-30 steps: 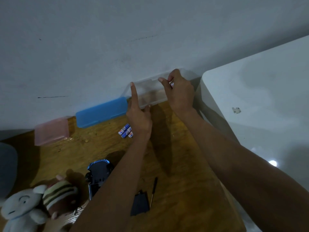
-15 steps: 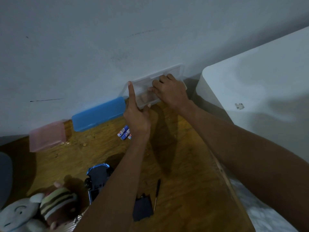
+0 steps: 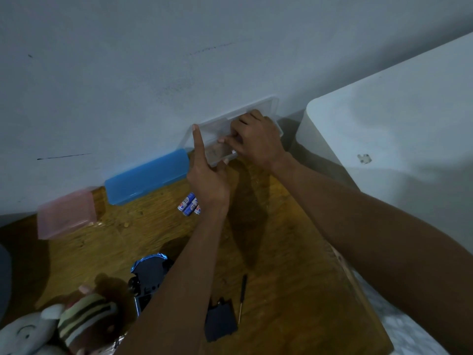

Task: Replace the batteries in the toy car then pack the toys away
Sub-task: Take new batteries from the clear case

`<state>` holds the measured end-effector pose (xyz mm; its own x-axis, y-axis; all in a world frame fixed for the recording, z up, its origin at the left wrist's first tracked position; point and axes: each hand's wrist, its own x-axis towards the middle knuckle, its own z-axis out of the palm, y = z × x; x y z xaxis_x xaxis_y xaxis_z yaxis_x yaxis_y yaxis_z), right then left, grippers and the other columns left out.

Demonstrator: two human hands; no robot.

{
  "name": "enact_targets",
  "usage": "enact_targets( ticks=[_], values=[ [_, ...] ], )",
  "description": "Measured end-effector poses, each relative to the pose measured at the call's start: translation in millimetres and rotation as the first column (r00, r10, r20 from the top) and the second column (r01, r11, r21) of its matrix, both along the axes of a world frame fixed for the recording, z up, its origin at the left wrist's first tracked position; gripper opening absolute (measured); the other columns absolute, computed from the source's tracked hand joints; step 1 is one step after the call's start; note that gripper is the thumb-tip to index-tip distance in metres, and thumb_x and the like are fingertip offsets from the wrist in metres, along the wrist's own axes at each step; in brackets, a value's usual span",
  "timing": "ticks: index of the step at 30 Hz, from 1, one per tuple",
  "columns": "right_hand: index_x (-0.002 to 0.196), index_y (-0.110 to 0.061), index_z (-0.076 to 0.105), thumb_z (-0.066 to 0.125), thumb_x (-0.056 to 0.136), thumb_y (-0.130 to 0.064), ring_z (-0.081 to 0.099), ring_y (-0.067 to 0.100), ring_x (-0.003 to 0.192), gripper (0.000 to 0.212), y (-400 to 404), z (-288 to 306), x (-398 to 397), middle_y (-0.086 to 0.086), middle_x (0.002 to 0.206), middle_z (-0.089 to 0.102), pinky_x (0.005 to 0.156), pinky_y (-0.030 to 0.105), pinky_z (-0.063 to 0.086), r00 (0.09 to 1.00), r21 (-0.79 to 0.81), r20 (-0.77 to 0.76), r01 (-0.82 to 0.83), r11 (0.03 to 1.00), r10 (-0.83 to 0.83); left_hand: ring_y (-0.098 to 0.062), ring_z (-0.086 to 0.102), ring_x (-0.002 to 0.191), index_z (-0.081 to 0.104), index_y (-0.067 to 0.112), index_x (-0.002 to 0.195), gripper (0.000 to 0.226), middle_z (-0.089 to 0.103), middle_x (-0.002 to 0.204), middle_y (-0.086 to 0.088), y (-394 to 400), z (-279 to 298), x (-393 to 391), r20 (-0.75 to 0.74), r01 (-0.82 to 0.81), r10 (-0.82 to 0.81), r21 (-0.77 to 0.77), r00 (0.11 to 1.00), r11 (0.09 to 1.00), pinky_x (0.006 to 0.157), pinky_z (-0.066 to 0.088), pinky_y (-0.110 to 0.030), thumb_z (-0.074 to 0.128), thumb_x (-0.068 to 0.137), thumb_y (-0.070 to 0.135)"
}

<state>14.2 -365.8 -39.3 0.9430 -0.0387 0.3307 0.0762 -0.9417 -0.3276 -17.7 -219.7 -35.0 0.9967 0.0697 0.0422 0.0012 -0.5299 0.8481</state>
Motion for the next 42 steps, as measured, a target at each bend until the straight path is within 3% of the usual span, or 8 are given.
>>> enact_targets(
  ticks=[6,11,16,23,27,30,33,42],
  values=[
    [0.094,-0.012,0.068,0.071,0.089,-0.041,0.063,0.027,0.086,0.029,6.1,0.2,-11.0,0.007,0.09,0.069,0.074,0.035,0.047,0.984,0.04,0.166,0.05,0.998,-0.056,-0.009,0.06,0.111,0.024,0.033,0.16,0.087,0.064,0.13,-0.004,0.2,0.7,-0.1,0.03,-0.011,0.011,-0.007,0.999,1.0,0.098,0.056,-0.034,0.07,0.092,0.005],
    [0.127,-0.019,0.065,0.062,0.097,-0.038,0.061,0.025,0.092,0.036,11.3,13.9,-22.5,0.009,0.102,0.069,0.078,0.035,0.051,0.961,0.165,0.193,0.167,0.972,-0.198,-0.012,0.059,0.118,0.022,0.032,0.161,0.088,0.061,0.138,-0.005,-1.0,3.8,-3.0,0.031,-0.023,0.023,-0.009,0.999,1.0,0.101,0.054,-0.036,0.07,0.092,0.005],
    [0.114,-0.02,0.072,0.071,0.091,-0.034,0.058,0.029,0.09,0.027,8.1,20.8,-29.0,0.013,0.099,0.063,0.071,0.031,0.047,0.951,0.078,0.194,0.231,0.97,-0.242,-0.025,0.062,0.121,0.013,0.033,0.162,0.094,0.062,0.136,-0.009,1.3,7.3,-2.9,-0.026,-0.009,0.009,0.015,1.0,1.0,0.103,0.053,-0.042,0.07,0.092,0.006],
    [0.106,-0.027,0.07,0.067,0.092,-0.036,0.049,0.032,0.124,0.018,3.9,-6.3,-56.6,0.006,0.128,0.061,0.1,0.05,0.038,0.972,0.055,0.054,0.224,0.973,-0.227,-0.024,0.055,0.132,0.036,0.025,0.157,0.075,0.056,0.146,-0.008,2.4,3.3,-2.5,-0.031,-0.025,0.026,0.02,0.999,0.999,0.108,0.051,-0.042,0.071,0.092,0.007],
    [0.124,-0.027,0.065,0.061,0.093,-0.051,0.046,0.028,0.132,0.04,6.1,-9.4,-60.4,0.007,0.143,0.052,0.108,0.044,0.043,0.947,0.314,-0.024,0.311,0.897,-0.32,-0.022,0.06,0.125,0.045,0.021,0.152,0.07,0.061,0.141,-0.008,1.4,5.2,-7.2,-0.007,-0.004,0.004,-0.031,1.0,1.0,0.103,0.054,-0.036,0.077,0.089,0.02],
    [0.141,-0.03,0.053,0.058,0.094,-0.058,0.047,0.024,0.135,0.056,5.2,-3.6,-54.2,0.004,0.151,0.047,0.109,0.039,0.046,0.886,0.5,-0.149,0.45,0.74,-0.439,-0.021,0.061,0.124,0.051,0.017,0.148,0.061,0.061,0.14,-0.009,-0.8,6.7,-10.4,0.007,-0.022,0.023,-0.097,1.0,0.995,0.104,0.054,-0.036,0.074,0.092,0.023],
    [0.146,-0.027,0.049,0.063,0.092,-0.053,0.053,0.026,0.132,0.061,-0.4,0.3,-49.5,0.003,0.149,0.053,0.107,0.039,0.046,0.874,0.571,-0.249,0.481,0.665,-0.417,-0.025,0.061,0.127,0.058,0.013,0.143,0.053,0.061,0.142,-0.012,-2.7,6.4,-8.3,-0.009,-0.049,0.048,-0.065,0.999,0.997,0.109,0.05,-0.041,0.073,0.093,0.022],
    [0.144,-0.022,0.053,0.066,0.091,-0.051,0.057,0.028,0.128,0.062,-10.2,0.0,-47.5,0.006,0.144,0.057,0.104,0.039,0.048,0.874,0.499,-0.286,0.485,0.718,-0.392,-0.024,0.055,0.134,0.059,0.012,0.139,0.05,0.053,0.149,-0.014,-5.7,11.5,-2.2,-0.085,-0.057,0.061,0.043,0.995,0.997,0.112,0.039,-0.027,0.073,0.092,0.022]
  ],
)
